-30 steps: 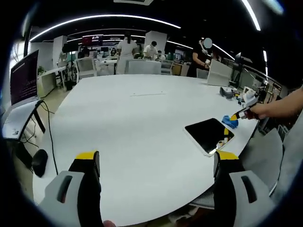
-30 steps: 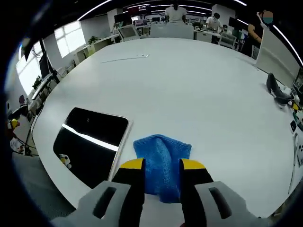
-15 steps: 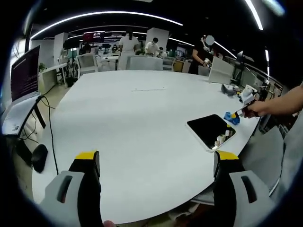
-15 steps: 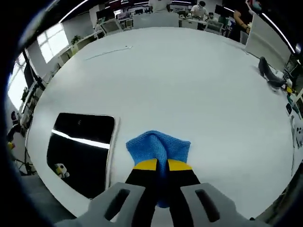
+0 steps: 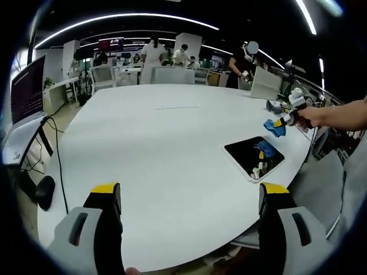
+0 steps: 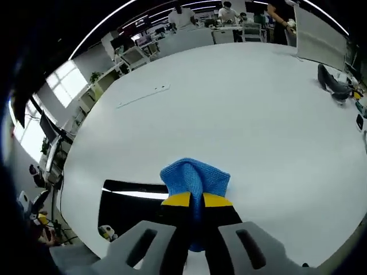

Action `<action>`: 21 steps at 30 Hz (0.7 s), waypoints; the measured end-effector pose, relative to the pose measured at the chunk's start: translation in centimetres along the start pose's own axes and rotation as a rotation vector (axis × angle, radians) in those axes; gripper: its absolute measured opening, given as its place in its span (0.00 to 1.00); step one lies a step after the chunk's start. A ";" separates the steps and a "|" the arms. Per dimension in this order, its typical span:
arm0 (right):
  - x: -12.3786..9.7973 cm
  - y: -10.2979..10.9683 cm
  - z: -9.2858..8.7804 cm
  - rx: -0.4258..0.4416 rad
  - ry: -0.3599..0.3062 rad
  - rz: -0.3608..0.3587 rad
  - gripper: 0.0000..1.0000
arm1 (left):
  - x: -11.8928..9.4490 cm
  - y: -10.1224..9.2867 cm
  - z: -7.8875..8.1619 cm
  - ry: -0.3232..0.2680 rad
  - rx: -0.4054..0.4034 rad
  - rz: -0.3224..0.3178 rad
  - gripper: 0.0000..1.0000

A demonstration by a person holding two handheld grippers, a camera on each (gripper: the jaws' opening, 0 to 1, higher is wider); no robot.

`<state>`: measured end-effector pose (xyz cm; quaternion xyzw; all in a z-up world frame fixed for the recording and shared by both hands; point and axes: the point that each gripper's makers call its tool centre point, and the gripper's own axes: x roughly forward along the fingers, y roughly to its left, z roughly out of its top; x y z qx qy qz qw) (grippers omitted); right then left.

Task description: Wipe the mirror surface with the cleaning cloth until all visible marks leave the cleaned area.

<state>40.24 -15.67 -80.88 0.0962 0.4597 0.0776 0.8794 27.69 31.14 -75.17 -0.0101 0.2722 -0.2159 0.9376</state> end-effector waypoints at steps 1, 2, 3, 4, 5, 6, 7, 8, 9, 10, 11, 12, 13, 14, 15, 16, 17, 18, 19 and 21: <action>0.4 0.3 0.0 -0.011 0.012 0.004 0.00 | 0.0 0.0 0.0 0.001 0.000 0.000 0.99; 0.6 0.6 0.0 -0.014 0.019 0.006 0.00 | -0.1 0.0 0.0 0.002 0.000 -0.002 0.99; 0.9 0.9 -0.1 -0.024 0.030 0.007 0.00 | -0.2 -0.1 0.0 0.001 0.000 -0.003 0.99; 1.1 1.1 -0.2 -0.023 0.036 0.005 0.00 | -0.2 -0.1 0.0 0.000 -0.001 -0.004 0.99; 1.4 1.3 -0.3 -0.010 0.039 0.001 0.01 | -0.2 -0.1 0.0 0.000 -0.002 -0.005 0.99; 1.7 1.3 -0.5 -0.001 0.042 -0.012 0.01 | -0.2 -0.1 0.0 -0.001 -0.001 -0.006 0.99; 2.2 1.1 -0.6 0.001 0.047 -0.019 0.01 | -0.3 -0.2 0.0 -0.001 0.000 -0.006 0.99; 2.5 1.0 -0.8 -0.005 0.052 -0.027 0.01 | -0.3 -0.2 0.0 -0.002 0.000 -0.007 0.99; 3.0 1.0 -0.9 -0.010 0.054 -0.034 0.01 | -0.3 -0.2 -0.1 -0.002 -0.001 -0.007 0.99; 3.3 1.0 -1.0 -0.011 0.043 -0.036 0.01 | -0.3 -0.3 -0.2 0.000 -0.003 -0.006 0.99; 3.6 1.0 -1.1 -0.005 0.046 -0.038 0.01 | -0.3 -0.3 -0.3 0.002 -0.005 -0.007 0.99; 4.0 1.1 -1.6 0.015 0.072 -0.045 0.01 | -0.2 -0.3 -0.5 0.003 -0.007 -0.008 0.99; 4.1 1.3 -1.9 0.010 0.084 -0.049 0.00 | -0.2 -0.3 -0.6 0.004 -0.007 -0.008 0.99; 4.4 1.4 -2.2 0.004 0.094 -0.059 0.00 | -0.2 -0.4 -0.6 0.006 -0.006 -0.009 0.99; 4.6 1.6 -2.4 0.002 0.099 -0.059 0.00 | -0.2 -0.4 -0.7 0.007 -0.006 -0.009 0.99; 4.8 1.9 -2.6 0.009 0.105 -0.057 0.00 | -0.2 -0.4 -0.7 0.008 -0.004 -0.010 0.99; 4.9 2.1 -2.8 0.016 0.109 -0.056 0.00 | -0.2 -0.5 -0.7 0.008 -0.002 -0.012 0.99; 5.0 2.3 -2.9 0.023 0.116 -0.061 0.00 | -0.2 -0.5 -0.7 0.007 -0.001 -0.013 0.99; 5.2 2.3 -3.1 0.027 0.125 -0.064 0.00 | -0.3 -0.5 -0.7 0.007 0.000 -0.014 0.99; 5.5 2.5 -3.4 0.041 0.145 -0.074 0.00 | -0.3 -0.4 -0.7 0.010 0.004 -0.015 0.99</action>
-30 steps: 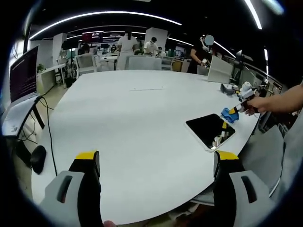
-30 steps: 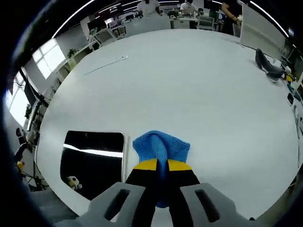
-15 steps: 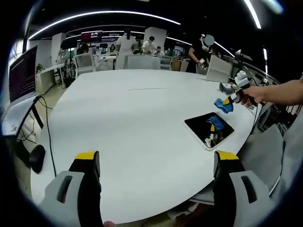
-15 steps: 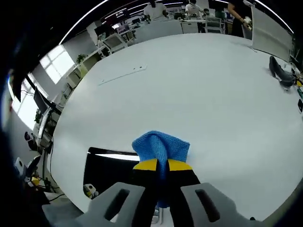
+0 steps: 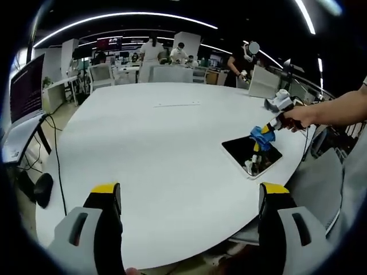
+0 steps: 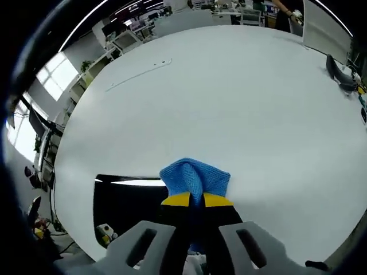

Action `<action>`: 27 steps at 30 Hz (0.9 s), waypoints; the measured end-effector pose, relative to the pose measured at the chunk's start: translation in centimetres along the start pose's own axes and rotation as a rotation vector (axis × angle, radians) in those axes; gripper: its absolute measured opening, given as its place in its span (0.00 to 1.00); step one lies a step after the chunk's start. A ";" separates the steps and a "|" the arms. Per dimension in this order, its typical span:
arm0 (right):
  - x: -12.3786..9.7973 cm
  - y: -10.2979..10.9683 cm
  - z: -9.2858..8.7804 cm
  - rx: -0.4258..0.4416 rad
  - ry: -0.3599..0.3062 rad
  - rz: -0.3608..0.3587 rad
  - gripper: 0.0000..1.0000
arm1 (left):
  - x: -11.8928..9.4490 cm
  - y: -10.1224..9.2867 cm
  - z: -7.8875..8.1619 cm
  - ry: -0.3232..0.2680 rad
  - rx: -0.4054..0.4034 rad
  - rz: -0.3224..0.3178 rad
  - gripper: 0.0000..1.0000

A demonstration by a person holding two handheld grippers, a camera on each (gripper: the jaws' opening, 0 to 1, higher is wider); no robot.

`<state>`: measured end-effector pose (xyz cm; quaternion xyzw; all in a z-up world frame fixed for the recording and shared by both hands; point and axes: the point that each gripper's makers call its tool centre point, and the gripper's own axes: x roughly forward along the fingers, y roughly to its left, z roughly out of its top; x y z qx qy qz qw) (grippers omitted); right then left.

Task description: Wipe the mirror surface with the cleaning cloth until all visible marks leave the cleaned area.

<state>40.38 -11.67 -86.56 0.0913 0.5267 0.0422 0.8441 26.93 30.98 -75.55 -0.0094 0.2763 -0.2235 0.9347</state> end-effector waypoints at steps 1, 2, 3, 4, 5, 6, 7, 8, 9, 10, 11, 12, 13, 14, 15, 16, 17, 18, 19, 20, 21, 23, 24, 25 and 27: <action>0.1 0.1 -0.1 0.011 0.007 0.000 0.00 | 0.0 0.1 0.0 0.000 0.002 0.000 0.99; 0.0 0.6 -0.3 0.017 0.009 0.011 0.00 | 0.0 0.2 0.0 0.000 0.003 0.000 0.99; 0.0 1.1 -0.5 0.029 0.013 0.020 0.00 | -0.1 0.3 0.1 -0.001 0.003 0.000 0.99; 0.1 1.1 -0.5 0.029 0.014 0.018 0.00 | -0.1 0.5 0.2 -0.002 0.002 0.000 0.99; 0.3 1.4 -0.4 0.023 0.010 0.016 0.00 | 0.0 0.6 0.1 0.000 0.002 0.000 0.99; 0.5 1.8 -0.3 0.023 0.010 0.018 0.00 | 0.0 0.6 0.1 0.002 0.003 0.000 0.99; 0.6 2.0 -0.4 0.030 0.014 0.020 0.00 | 0.0 0.6 0.1 0.003 0.006 -0.003 0.99; 0.8 2.5 -0.4 0.036 0.014 0.022 0.00 | 0.0 0.5 0.1 0.002 0.007 -0.005 0.99; 0.8 2.7 -0.4 0.037 0.014 0.022 0.00 | 0.0 0.5 0.2 0.002 0.009 -0.008 0.99; 0.8 3.2 -0.4 0.042 0.014 0.022 0.00 | 0.0 0.4 0.2 0.003 0.012 -0.010 0.99; 0.8 3.5 -0.5 0.046 0.014 0.023 0.00 | 0.0 0.4 0.2 0.004 0.013 -0.011 0.99; 0.9 4.0 -0.5 0.048 0.014 0.025 0.00 | 0.1 0.4 0.2 0.005 0.013 -0.012 0.99; 1.0 4.4 -0.6 0.055 0.019 0.031 0.00 | 0.1 0.4 0.2 0.004 0.010 -0.013 0.99; 1.0 4.8 -0.7 0.064 0.024 0.035 0.00 | 0.2 0.4 0.2 0.004 0.009 -0.016 0.99; 1.0 5.4 -0.9 0.067 0.028 0.045 0.00 | 0.2 0.3 0.1 0.006 0.012 -0.019 0.99; 1.2 5.7 -0.8 0.064 0.031 0.046 0.00 | 0.3 0.2 0.1 0.011 0.017 -0.022 0.99; 1.4 6.2 -0.8 0.055 0.030 0.041 0.00 | 0.4 0.1 0.0 0.014 0.020 -0.023 0.99; 1.4 6.6 -0.9 0.055 0.030 0.043 0.00 | 0.4 0.1 0.0 0.015 0.021 -0.025 0.99; 1.5 7.3 -1.0 0.050 0.032 0.052 0.00 | 0.5 0.0 0.0 0.015 0.019 -0.025 0.99; 1.6 7.7 -0.9 0.043 0.032 0.053 0.00 | 0.6 0.0 0.0 0.014 0.015 -0.026 0.99; 1.6 8.0 -0.9 0.035 0.030 0.052 0.00 | 0.6 -0.1 0.0 0.014 0.013 -0.027 0.99; 2.1 8.9 -0.7 0.041 0.020 0.052 0.00 | 0.8 -0.3 0.0 0.014 0.020 -0.031 0.99; 2.3 9.2 -0.6 0.043 0.015 0.048 0.00 | 0.8 -0.3 -0.1 0.017 0.020 -0.029 0.99; 2.4 9.3 -0.5 0.047 0.009 0.039 0.00 | 0.9 -0.3 -0.1 0.018 0.019 -0.028 0.99; 2.6 10.2 -0.4 0.011 0.008 0.043 0.00 | 0.9 -0.4 -0.1 0.016 0.013 -0.028 0.99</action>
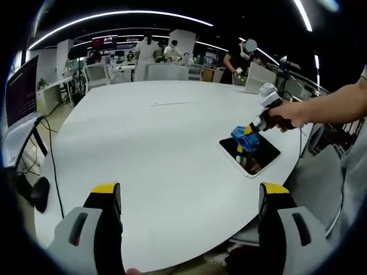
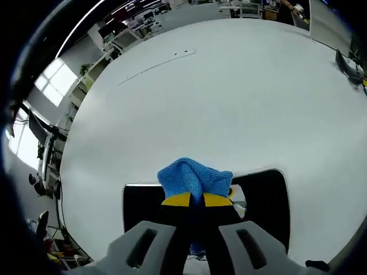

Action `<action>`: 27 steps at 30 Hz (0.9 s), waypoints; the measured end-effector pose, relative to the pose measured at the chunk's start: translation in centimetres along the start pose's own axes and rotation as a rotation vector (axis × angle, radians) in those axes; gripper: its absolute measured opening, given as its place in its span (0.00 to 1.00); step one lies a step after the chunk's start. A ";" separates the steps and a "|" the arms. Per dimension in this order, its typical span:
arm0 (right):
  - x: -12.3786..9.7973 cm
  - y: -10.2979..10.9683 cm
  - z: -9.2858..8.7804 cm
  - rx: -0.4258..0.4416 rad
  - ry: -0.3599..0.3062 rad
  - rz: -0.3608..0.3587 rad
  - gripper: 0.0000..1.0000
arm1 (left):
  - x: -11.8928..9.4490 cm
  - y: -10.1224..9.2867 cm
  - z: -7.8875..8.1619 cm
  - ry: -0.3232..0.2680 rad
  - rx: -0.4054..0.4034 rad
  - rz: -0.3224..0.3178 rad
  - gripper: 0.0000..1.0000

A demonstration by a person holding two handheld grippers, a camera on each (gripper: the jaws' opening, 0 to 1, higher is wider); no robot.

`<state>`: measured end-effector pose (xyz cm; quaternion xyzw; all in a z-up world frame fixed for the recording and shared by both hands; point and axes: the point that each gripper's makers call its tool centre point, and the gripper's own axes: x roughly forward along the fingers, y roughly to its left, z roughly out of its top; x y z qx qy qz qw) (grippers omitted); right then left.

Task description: Wipe the mirror surface with the cleaning cloth until all visible marks leave the cleaned area.

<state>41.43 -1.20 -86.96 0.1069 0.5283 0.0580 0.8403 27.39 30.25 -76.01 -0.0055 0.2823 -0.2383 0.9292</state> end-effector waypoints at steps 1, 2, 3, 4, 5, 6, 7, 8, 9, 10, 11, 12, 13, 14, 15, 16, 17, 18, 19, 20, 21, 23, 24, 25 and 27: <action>0.2 0.7 -0.1 0.004 0.006 0.009 0.00 | 0.0 -0.2 0.1 -0.002 0.001 -0.004 0.99; 0.2 1.1 -0.1 0.003 0.007 0.009 0.00 | 0.0 -0.3 0.1 -0.002 0.006 -0.007 0.99; 0.4 1.7 -0.1 0.008 0.009 0.016 0.00 | -0.1 -0.4 0.1 -0.001 0.015 -0.007 0.99; 0.5 2.2 -0.1 0.011 0.012 0.023 0.00 | -0.1 -0.3 0.1 0.000 0.018 -0.005 0.99; 0.7 2.7 -0.2 0.004 0.015 0.030 0.00 | -0.1 -0.2 0.1 -0.002 0.017 -0.005 0.99; 0.9 3.4 -0.2 -0.014 0.018 0.035 0.00 | -0.2 -0.2 0.1 -0.005 0.010 -0.004 0.99; 1.0 3.8 -0.2 -0.031 0.019 0.035 0.00 | -0.2 -0.2 0.1 -0.005 0.006 -0.002 0.99; 1.1 4.4 -0.2 -0.041 0.021 0.039 0.00 | -0.2 -0.1 0.1 -0.005 0.005 -0.002 0.99; 1.2 4.7 -0.3 -0.044 0.022 0.044 0.00 | -0.3 -0.2 0.1 -0.004 0.005 -0.002 0.99; 1.4 5.2 -0.3 -0.045 0.024 0.049 0.00 | -0.3 -0.2 0.1 -0.002 0.007 -0.003 0.99; 1.5 5.5 -0.2 -0.045 0.026 0.054 0.00 | -0.3 -0.3 0.0 0.000 0.009 -0.003 0.99; 1.7 6.0 -0.2 -0.046 0.027 0.061 0.00 | -0.3 -0.2 0.0 0.000 0.011 -0.002 0.99; 1.8 6.2 -0.2 -0.047 0.027 0.062 0.00 | -0.3 -0.2 0.0 0.000 0.011 -0.002 0.99; 1.9 6.6 -0.1 -0.051 0.024 0.063 0.00 | -0.3 -0.2 -0.1 -0.001 0.008 -0.001 0.99; 1.9 6.8 -0.2 -0.054 0.024 0.064 0.00 | -0.3 -0.2 -0.2 0.000 0.006 -0.001 0.99; 1.9 6.9 -0.2 -0.055 0.024 0.065 0.00 | -0.3 -0.2 -0.2 0.001 0.006 0.000 0.99; 2.0 7.4 -0.3 -0.058 0.025 0.077 0.00 | -0.3 -0.3 -0.1 0.002 0.012 -0.002 0.99; 2.1 7.6 -0.3 -0.059 0.026 0.080 0.00 | -0.3 -0.4 -0.1 0.001 0.013 -0.003 0.99; 2.0 7.8 -0.4 -0.061 0.026 0.081 0.00 | -0.4 -0.5 0.0 0.001 0.014 -0.004 0.99; 2.0 7.7 -0.3 -0.082 0.020 0.064 0.00 | -0.5 -0.4 0.0 0.000 0.015 -0.005 0.99; 1.9 7.7 -0.4 -0.088 0.017 0.064 0.00 | -0.5 -0.4 0.1 -0.002 0.016 -0.004 0.99; 1.9 7.5 -0.4 -0.090 0.012 0.069 0.00 | -0.7 -0.3 0.2 -0.005 0.012 0.000 0.99; 1.9 7.5 -0.4 -0.086 0.009 0.074 0.00 | -0.7 -0.2 0.1 -0.006 0.008 0.002 0.99; 2.0 7.4 -0.4 -0.080 0.011 0.079 0.00 | -0.7 -0.2 0.1 -0.006 0.007 0.002 0.99; 1.9 7.3 -0.6 -0.067 0.012 0.083 0.00 | -0.7 -0.2 0.2 -0.005 0.012 0.002 0.99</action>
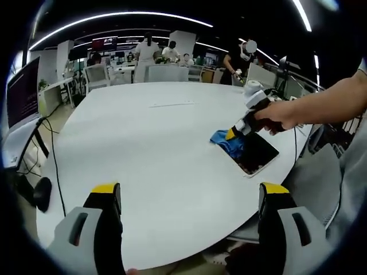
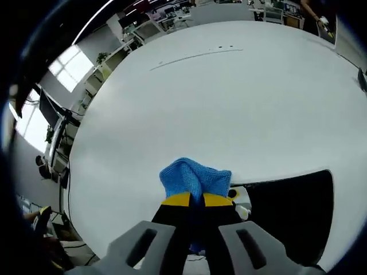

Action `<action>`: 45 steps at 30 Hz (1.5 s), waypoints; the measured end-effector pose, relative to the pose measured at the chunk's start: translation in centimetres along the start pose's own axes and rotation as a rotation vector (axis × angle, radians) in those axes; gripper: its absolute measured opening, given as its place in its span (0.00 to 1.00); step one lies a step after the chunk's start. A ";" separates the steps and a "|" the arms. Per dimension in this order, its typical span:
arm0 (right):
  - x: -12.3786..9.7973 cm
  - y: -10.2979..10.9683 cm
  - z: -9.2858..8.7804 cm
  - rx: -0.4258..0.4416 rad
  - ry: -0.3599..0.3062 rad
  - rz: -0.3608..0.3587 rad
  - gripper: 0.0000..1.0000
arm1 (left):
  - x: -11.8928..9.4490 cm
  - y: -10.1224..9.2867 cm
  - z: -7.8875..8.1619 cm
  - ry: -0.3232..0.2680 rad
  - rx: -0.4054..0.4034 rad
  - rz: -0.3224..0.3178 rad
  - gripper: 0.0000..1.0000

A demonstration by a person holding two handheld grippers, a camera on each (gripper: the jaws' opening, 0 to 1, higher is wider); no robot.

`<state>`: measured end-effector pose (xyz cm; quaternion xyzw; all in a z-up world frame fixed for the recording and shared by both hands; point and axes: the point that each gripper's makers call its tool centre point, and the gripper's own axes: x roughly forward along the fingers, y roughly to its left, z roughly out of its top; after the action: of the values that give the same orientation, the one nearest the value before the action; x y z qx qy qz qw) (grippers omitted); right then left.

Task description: Wipe the mirror surface with the cleaning cloth until all visible marks leave the cleaned area.

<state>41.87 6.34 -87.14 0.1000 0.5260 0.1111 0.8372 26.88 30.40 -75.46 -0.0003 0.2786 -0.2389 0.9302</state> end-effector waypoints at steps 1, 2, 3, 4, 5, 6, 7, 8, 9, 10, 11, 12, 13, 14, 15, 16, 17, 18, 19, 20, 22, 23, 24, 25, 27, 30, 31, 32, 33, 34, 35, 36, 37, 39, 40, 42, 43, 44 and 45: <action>-0.1 0.0 -0.2 -0.003 0.001 -0.002 0.00 | -0.1 0.0 0.1 -0.004 0.001 0.001 0.99; -0.3 0.1 -0.4 -0.009 -0.001 -0.003 0.00 | -0.1 0.0 0.2 -0.007 -0.001 0.003 0.99; -0.5 0.2 -0.6 -0.014 0.002 -0.005 0.00 | 0.0 0.1 0.2 -0.011 -0.006 0.005 0.99; -0.6 0.3 -0.9 -0.022 0.003 -0.003 0.00 | 0.0 0.1 0.2 -0.012 -0.008 0.006 0.99; -0.7 0.3 -1.1 -0.027 0.005 -0.002 0.00 | 0.0 0.1 0.2 -0.013 -0.008 0.006 0.99; -0.9 0.4 -1.4 -0.028 0.009 -0.001 0.00 | 0.1 0.0 0.2 -0.013 -0.007 0.006 0.99; -1.0 0.4 -1.6 -0.028 0.010 0.002 0.00 | 0.1 -0.1 0.3 -0.013 -0.006 0.005 0.99; -1.1 0.4 -1.8 -0.026 0.009 0.005 0.00 | 0.2 -0.3 0.3 -0.014 -0.003 0.002 0.99; -1.2 0.4 -2.0 -0.022 0.010 0.006 0.00 | 0.2 -0.4 0.3 -0.015 -0.002 0.001 0.99; -1.3 0.5 -2.2 -0.017 0.013 0.009 0.00 | 0.3 -0.5 0.3 -0.013 -0.001 -0.001 0.99; -1.4 0.6 -2.5 -0.023 0.014 0.013 0.00 | 0.4 -0.6 0.4 -0.014 0.000 -0.002 0.99; -1.3 0.6 -2.8 -0.050 0.024 0.020 0.00 | 0.4 -0.6 0.5 -0.016 0.000 -0.003 0.99; -1.4 0.8 -3.1 -0.058 0.021 0.021 0.00 | 0.4 -0.8 0.8 -0.021 -0.001 -0.004 0.99; -1.4 0.8 -3.3 -0.063 0.023 0.021 0.00 | 0.4 -1.0 1.0 -0.027 -0.002 -0.006 0.99; -1.4 0.8 -3.4 -0.068 0.026 0.022 0.00 | 0.5 -1.0 1.1 -0.029 -0.001 -0.008 0.99; -1.5 0.8 -3.5 -0.067 0.024 0.021 0.00 | 0.5 -1.1 1.1 -0.030 0.001 -0.009 0.99; -1.5 0.7 -3.5 -0.063 0.023 0.020 0.00 | 0.5 -1.2 1.1 -0.030 0.007 -0.009 0.99; -1.5 0.8 -3.6 -0.059 0.022 0.021 0.00 | 0.5 -1.2 1.1 -0.029 0.007 -0.008 0.99; -1.6 0.9 -3.7 -0.053 0.028 0.024 0.00 | 0.5 -1.1 1.1 -0.029 0.006 -0.005 0.99; -1.6 0.9 -3.9 -0.047 0.033 0.028 0.00 | 0.5 -1.1 1.1 -0.031 0.003 -0.003 0.99; -1.7 1.1 -4.1 -0.036 0.038 0.037 0.00 | 0.4 -1.2 1.3 -0.045 -0.006 0.001 0.99; -1.7 1.1 -4.2 -0.043 0.030 0.038 0.00 | 0.4 -1.2 1.3 -0.047 -0.008 0.002 0.99; -1.7 1.1 -4.3 -0.049 0.026 0.040 0.00 | 0.4 -1.2 1.2 -0.046 -0.008 0.004 0.99; -1.8 1.1 -4.2 -0.055 0.021 0.040 0.00 | 0.4 -1.2 1.0 -0.041 -0.007 0.008 0.99; -2.2 1.5 -5.0 -0.018 0.060 0.049 0.00 | 0.4 -1.3 0.5 -0.025 -0.005 0.006 0.98; -2.3 1.4 -5.0 -0.044 0.042 0.041 0.00 | 0.3 -1.4 0.5 -0.023 0.004 -0.002 0.98; -2.3 1.4 -5.1 -0.047 0.042 0.041 0.00 | 0.3 -1.3 0.5 -0.021 0.006 -0.002 0.98; -2.4 1.4 -5.1 -0.055 0.041 0.040 0.00 | 0.3 -1.1 0.6 -0.021 0.006 -0.001 0.98; -2.4 1.4 -5.1 -0.063 0.042 0.041 0.00 | 0.3 -1.0 0.7 -0.023 0.003 0.000 0.98; -2.2 1.4 -5.0 -0.076 0.041 0.044 0.00 | 0.3 -0.9 0.8 -0.028 -0.002 0.001 0.98; -2.2 1.4 -5.0 -0.083 0.041 0.047 0.00 | 0.3 -1.0 0.9 -0.031 -0.005 0.001 0.98; -2.2 1.4 -5.0 -0.085 0.041 0.048 0.00 | 0.4 -1.1 1.1 -0.035 -0.005 0.000 0.98; -2.2 1.4 -5.0 -0.070 0.043 0.046 0.00 | 0.4 -1.1 1.2 -0.039 -0.004 -0.002 0.98; -2.3 1.5 -5.1 -0.085 0.046 0.043 0.00 | 0.4 -1.2 1.3 -0.045 -0.003 -0.005 0.98; -2.3 1.5 -5.0 -0.090 0.045 0.042 0.00 | 0.4 -1.3 1.3 -0.049 -0.006 -0.006 0.99; -2.3 1.4 -5.0 -0.092 0.043 0.044 0.00 | 0.4 -1.3 1.4 -0.057 -0.014 -0.006 0.99; -2.3 1.4 -5.0 -0.093 0.040 0.044 0.00 | 0.3 -1.4 1.3 -0.058 -0.016 -0.005 0.99; -2.2 1.3 -4.9 -0.094 0.040 0.044 0.00 | 0.2 -1.4 1.2 -0.059 -0.017 -0.006 0.99; -2.2 1.2 -4.9 -0.093 0.039 0.046 0.00 | 0.1 -1.4 1.1 -0.061 -0.019 -0.008 0.99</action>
<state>36.41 7.11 -86.96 0.0709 0.5340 0.1564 0.8278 26.90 28.96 -74.38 -0.0173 0.2523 -0.2398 0.9373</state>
